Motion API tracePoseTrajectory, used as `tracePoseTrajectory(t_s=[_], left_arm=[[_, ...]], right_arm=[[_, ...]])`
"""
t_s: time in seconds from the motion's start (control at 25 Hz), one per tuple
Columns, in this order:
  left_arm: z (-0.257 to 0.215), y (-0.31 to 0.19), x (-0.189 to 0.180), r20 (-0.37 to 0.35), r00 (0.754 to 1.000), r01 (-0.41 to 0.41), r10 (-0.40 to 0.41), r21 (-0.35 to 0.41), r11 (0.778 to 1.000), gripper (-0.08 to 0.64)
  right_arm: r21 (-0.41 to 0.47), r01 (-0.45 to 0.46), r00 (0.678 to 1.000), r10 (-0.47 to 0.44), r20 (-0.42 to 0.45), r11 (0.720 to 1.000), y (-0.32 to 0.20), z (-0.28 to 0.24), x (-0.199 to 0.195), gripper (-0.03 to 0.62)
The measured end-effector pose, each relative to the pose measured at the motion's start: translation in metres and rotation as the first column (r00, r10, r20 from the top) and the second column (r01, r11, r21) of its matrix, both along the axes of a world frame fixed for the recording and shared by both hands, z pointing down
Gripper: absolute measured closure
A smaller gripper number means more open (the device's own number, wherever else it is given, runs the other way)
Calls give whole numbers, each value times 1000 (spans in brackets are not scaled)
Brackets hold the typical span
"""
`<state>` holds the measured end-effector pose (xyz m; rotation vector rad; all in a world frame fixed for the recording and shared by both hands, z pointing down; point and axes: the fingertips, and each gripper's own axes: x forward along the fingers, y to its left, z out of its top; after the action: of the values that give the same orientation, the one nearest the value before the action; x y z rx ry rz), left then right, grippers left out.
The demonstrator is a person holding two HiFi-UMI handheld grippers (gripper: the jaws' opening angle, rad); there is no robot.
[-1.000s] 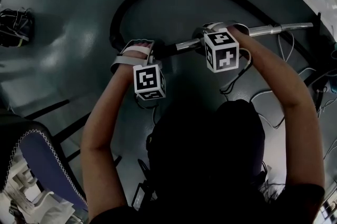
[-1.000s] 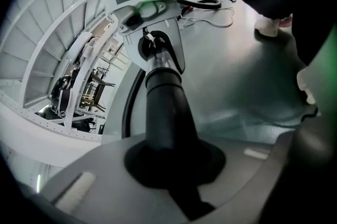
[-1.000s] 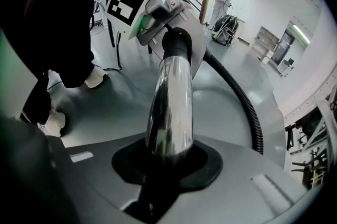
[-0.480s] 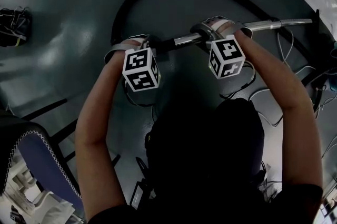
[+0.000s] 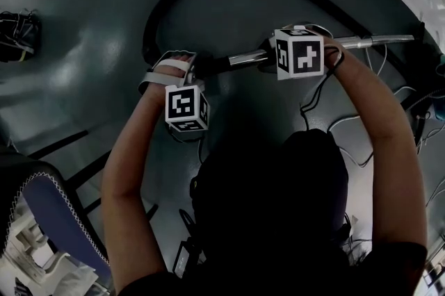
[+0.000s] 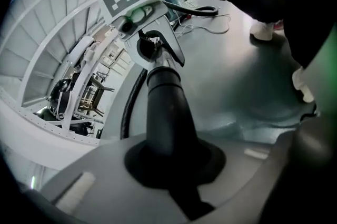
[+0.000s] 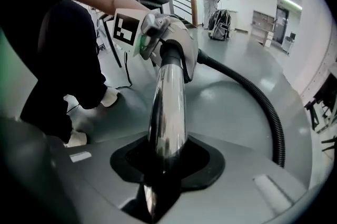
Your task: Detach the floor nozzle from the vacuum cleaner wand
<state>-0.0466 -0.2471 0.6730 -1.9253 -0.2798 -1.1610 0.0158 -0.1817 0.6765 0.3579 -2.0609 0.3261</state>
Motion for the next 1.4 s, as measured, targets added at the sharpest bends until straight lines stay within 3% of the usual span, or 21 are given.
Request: tracePoseTrajectory(t_s=[0.08, 0.24, 0.44, 0.56, 0.68, 0.8, 0.96, 1.12, 1.32, 1.4], left_arm=[[2, -1, -1, 11, 1000, -10, 10, -11, 1000, 531], [6, -2, -3, 76, 997, 3, 4, -94, 996, 531], [-1, -1, -2, 200, 980, 55, 7, -302, 952, 531], [-10, -4, 6, 196, 981, 59, 2, -305, 951, 529], [-13, -12, 8, 137, 991, 27, 1, -202, 979, 531], [-12, -17, 3, 86, 996, 9, 3, -143, 990, 529], [-12, -21, -1, 73, 997, -2, 12, -144, 990, 529], [-13, -23, -5, 116, 993, -6, 29, -195, 981, 528], [-17, -36, 0, 43, 999, -25, 29, -97, 995, 529], [-14, -36, -3, 54, 998, -27, 33, -110, 994, 529]], right_arm=[[23, -9, 1000, 9, 7, 1000, -1, 0, -2, 469], [197, 1, 998, 12, -64, 980, -11, 0, 4, 471], [441, 13, 979, 77, -187, 898, -27, -9, 29, 471], [405, -2, 984, 75, -164, 914, -27, -14, 38, 471], [313, -13, 991, 54, -124, 950, -24, -13, 38, 471], [263, -14, 994, 42, -100, 965, -21, -13, 34, 471], [268, -16, 995, 43, -94, 963, -24, -14, 29, 470], [295, -15, 994, 47, -103, 955, -28, -15, 28, 469], [285, -41, 993, 72, -98, 958, -34, -17, 29, 469], [293, -40, 992, 73, -102, 955, -34, -15, 27, 469]])
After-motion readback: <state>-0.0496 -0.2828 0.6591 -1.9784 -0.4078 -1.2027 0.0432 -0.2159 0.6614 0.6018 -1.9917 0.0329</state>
